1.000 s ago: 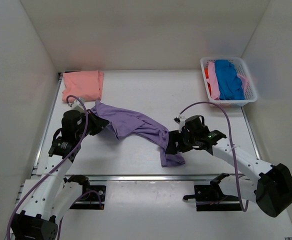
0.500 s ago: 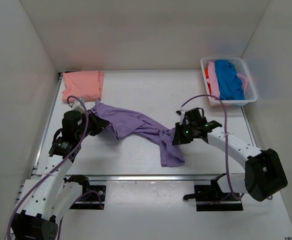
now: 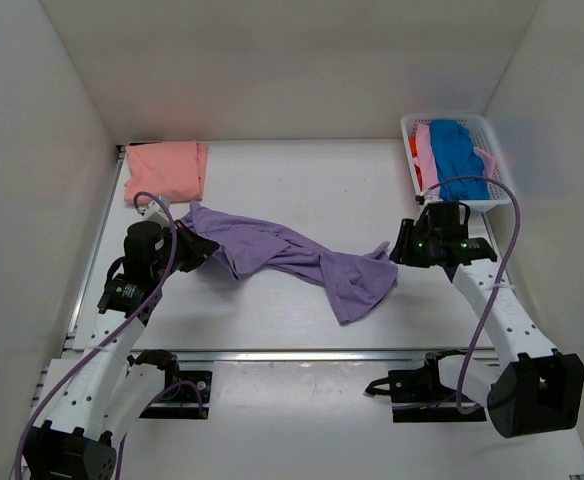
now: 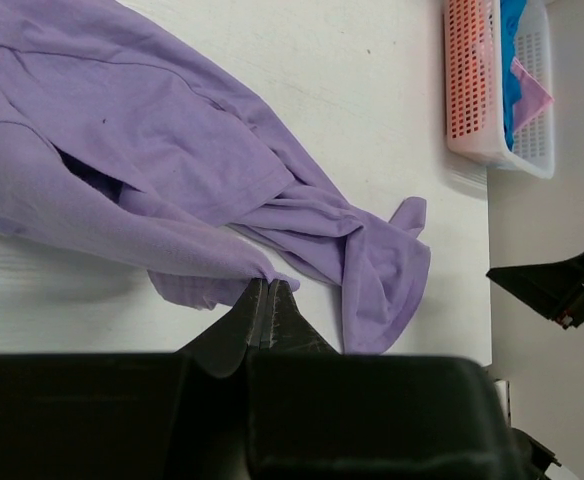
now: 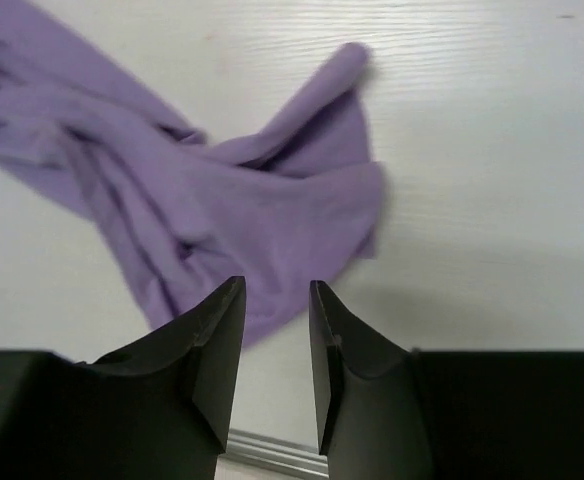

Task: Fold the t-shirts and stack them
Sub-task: Flatten out the tshirt, then grap the side of the flattened tshirt closest away from the robot with both arms

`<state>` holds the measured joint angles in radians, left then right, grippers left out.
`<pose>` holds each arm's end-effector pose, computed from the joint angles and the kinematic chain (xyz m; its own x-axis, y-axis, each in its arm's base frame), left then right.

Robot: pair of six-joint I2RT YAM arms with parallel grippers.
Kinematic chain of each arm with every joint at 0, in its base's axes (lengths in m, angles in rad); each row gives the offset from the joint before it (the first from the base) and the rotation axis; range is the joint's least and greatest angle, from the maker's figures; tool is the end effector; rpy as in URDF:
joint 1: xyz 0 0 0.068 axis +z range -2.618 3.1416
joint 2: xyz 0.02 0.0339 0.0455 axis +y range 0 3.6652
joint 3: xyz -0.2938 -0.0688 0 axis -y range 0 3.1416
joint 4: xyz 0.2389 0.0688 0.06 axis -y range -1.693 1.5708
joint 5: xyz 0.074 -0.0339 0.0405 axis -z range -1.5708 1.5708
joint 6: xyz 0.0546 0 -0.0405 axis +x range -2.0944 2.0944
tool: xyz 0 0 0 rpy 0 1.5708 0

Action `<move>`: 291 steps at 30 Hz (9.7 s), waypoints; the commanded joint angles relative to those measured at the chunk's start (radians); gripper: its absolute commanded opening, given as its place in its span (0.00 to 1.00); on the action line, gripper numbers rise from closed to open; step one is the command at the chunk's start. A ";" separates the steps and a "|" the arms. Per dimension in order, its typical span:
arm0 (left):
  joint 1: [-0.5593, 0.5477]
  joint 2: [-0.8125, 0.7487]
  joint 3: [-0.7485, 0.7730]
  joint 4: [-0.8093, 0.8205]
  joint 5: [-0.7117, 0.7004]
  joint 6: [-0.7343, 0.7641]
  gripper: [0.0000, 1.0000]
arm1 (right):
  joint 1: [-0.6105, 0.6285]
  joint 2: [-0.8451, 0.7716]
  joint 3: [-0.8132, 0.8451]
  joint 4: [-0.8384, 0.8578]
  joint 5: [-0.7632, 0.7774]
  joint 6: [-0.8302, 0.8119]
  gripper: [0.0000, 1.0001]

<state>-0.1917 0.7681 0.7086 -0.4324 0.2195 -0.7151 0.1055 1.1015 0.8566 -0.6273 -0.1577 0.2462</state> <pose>0.1577 -0.0427 0.3032 -0.5955 -0.5363 -0.5981 -0.0214 0.7548 -0.6556 0.2136 0.0312 0.2779 -0.7884 0.1586 -0.5944 -0.0127 0.9618 0.2734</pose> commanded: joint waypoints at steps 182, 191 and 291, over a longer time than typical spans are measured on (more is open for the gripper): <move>0.202 0.222 0.569 0.095 -0.002 0.123 0.00 | -0.035 0.298 0.718 0.002 -0.097 -0.199 0.00; 0.052 -0.101 0.357 -0.087 -0.101 0.152 0.00 | -0.033 -0.014 0.370 -0.093 -0.088 -0.176 0.00; 0.192 0.077 0.137 -0.068 -0.074 0.345 0.00 | -0.033 -0.032 -0.156 -0.430 -0.203 -0.091 0.00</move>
<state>-0.0074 0.8715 0.8108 -0.4942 0.1680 -0.4042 0.0952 1.0657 0.6762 -1.0401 -0.3679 0.1532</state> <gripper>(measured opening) 0.023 0.008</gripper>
